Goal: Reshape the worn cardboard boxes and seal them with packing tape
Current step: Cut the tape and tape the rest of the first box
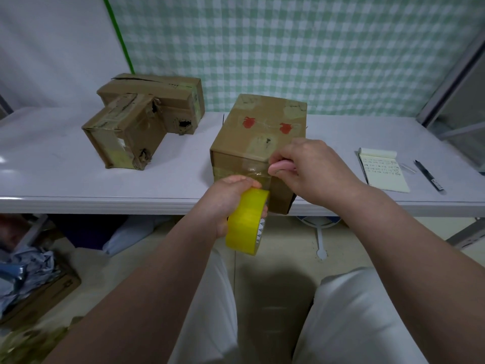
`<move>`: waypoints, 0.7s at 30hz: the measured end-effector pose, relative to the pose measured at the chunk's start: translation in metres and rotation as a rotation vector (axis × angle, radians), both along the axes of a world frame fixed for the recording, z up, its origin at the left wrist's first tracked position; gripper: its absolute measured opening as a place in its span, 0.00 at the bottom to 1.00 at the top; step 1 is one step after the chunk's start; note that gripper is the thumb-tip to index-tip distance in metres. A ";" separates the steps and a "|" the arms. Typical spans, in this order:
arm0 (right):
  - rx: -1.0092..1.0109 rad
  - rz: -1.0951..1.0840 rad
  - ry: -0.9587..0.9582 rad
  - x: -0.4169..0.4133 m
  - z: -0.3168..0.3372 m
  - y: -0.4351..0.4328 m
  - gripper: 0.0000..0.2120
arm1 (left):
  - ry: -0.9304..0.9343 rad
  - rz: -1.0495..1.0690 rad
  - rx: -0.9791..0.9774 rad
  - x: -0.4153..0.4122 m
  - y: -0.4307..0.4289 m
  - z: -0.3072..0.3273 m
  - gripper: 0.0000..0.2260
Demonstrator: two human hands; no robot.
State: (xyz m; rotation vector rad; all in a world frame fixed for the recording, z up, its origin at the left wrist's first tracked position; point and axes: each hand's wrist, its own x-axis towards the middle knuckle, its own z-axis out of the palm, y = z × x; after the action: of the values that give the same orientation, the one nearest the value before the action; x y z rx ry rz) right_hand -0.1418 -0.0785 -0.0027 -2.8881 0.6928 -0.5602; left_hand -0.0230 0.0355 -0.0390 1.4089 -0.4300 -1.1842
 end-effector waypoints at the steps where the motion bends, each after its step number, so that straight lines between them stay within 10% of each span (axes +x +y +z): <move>1: 0.001 -0.004 0.003 0.000 0.000 0.000 0.09 | -0.002 0.004 -0.003 0.000 0.000 0.001 0.07; 11: 0.137 -0.054 -0.056 -0.002 0.000 0.000 0.09 | -0.001 0.036 0.012 0.006 0.013 0.002 0.07; 16: 0.591 0.005 -0.324 -0.011 -0.013 0.022 0.10 | -0.062 -0.066 -0.049 0.000 0.020 -0.001 0.04; 21: 0.630 -0.253 -0.505 -0.015 -0.042 0.038 0.18 | -0.203 -0.128 -0.032 -0.005 0.025 -0.006 0.05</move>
State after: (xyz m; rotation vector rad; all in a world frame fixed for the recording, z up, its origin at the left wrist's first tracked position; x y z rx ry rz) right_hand -0.1567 -0.0403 -0.0447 -1.9880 0.9388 -0.8681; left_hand -0.0281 0.0603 -0.0451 1.4977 -0.6870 -1.1354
